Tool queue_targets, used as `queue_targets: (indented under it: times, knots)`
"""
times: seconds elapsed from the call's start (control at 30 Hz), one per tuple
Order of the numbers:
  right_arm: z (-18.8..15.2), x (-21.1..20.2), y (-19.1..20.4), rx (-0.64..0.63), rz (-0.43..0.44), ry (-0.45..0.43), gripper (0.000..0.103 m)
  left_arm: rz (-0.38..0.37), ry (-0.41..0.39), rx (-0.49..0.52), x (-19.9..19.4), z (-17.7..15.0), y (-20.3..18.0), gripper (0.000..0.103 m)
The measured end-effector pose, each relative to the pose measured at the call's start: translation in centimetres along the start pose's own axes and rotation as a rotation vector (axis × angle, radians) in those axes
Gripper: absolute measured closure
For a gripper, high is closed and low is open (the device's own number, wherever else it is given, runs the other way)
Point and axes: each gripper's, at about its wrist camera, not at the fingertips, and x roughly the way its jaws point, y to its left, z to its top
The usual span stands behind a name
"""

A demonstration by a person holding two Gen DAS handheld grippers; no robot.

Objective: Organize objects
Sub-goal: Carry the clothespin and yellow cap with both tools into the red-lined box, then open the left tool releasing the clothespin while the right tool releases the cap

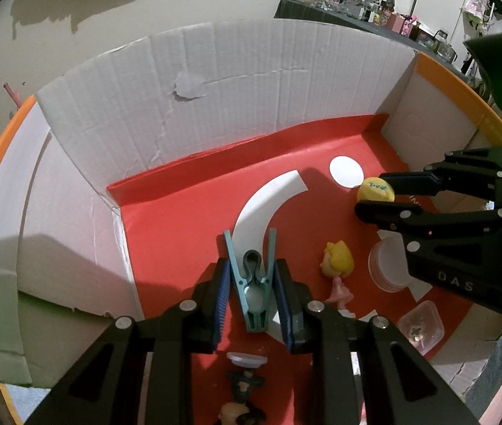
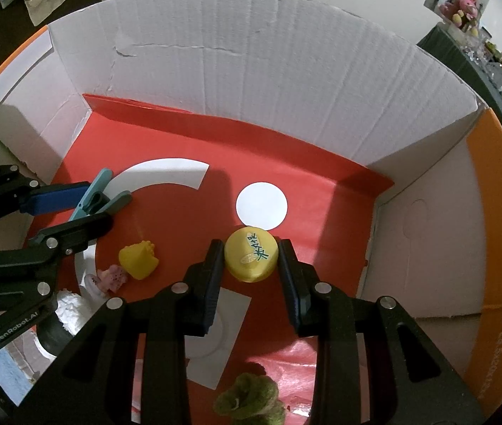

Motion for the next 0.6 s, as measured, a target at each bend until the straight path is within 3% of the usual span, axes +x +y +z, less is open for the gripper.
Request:
queue_targets:
  times: [0.6]
  knots:
    - [0.1,0.1,0.2,0.005,0.003,-0.002,0.073,0.006,-0.001,0.005,0.5,0.9,0.2,0.072]
